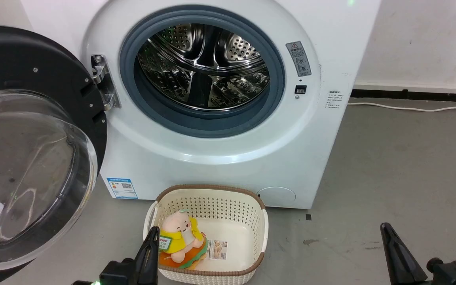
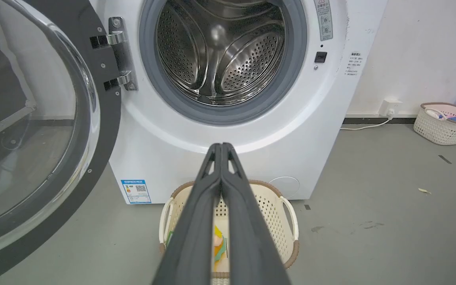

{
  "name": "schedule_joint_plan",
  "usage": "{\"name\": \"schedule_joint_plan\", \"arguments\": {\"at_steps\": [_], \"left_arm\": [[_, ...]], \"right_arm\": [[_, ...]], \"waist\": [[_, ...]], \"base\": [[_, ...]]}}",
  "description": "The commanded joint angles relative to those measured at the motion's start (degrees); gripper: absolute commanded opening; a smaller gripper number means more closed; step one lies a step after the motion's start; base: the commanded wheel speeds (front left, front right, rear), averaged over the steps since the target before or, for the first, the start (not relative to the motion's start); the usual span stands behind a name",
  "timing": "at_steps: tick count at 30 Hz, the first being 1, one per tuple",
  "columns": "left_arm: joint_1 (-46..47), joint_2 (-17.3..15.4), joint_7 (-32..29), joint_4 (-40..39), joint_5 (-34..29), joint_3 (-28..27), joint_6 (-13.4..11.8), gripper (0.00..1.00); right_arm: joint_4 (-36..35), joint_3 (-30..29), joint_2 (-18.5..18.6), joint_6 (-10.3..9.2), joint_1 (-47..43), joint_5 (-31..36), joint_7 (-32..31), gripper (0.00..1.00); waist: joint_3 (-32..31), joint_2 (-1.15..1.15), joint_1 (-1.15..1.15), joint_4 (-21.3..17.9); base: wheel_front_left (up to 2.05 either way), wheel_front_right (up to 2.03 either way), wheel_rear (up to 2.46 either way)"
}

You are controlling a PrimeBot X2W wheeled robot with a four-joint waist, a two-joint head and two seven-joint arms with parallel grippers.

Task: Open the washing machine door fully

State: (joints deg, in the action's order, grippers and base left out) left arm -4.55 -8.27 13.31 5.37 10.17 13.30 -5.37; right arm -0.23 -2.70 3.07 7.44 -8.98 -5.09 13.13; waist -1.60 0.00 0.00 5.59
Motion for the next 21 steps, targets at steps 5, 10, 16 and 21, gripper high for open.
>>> {"name": "schedule_joint_plan", "arguments": {"at_steps": [5, 10, 16, 21], "left_arm": [[0.63, 0.35, -0.80, -0.48, -0.93, -0.94, 0.32, 0.00], [0.81, 0.58, -1.39, -0.70, -1.36, -1.52, 0.56, 0.00], [1.03, 0.86, -2.09, -0.98, -1.88, -2.21, 0.84, 0.00], [1.21, 1.10, -2.67, -1.21, -2.31, -2.79, 1.08, 0.00]], "right_arm": [[0.03, 0.22, -0.03, 0.01, 1.14, 0.35, -0.96, 0.00], [0.04, 0.33, -0.04, 0.01, 1.51, 0.57, -1.52, 0.00], [0.05, 0.47, -0.04, 0.01, 1.95, 0.84, -2.21, 0.00], [0.06, 0.59, -0.05, 0.01, 2.31, 1.06, -2.77, 0.00]], "waist": [[0.08, 0.00, 0.00, -0.27], [0.15, 0.00, 0.00, -0.52], [0.23, 0.00, 0.00, -0.82], [0.30, 0.00, 0.00, -1.07]], "base": [[0.00, 0.00, 0.00], [0.00, 0.00, 0.00], [0.00, 0.00, 0.00], [0.00, 0.00, 0.00]]}}
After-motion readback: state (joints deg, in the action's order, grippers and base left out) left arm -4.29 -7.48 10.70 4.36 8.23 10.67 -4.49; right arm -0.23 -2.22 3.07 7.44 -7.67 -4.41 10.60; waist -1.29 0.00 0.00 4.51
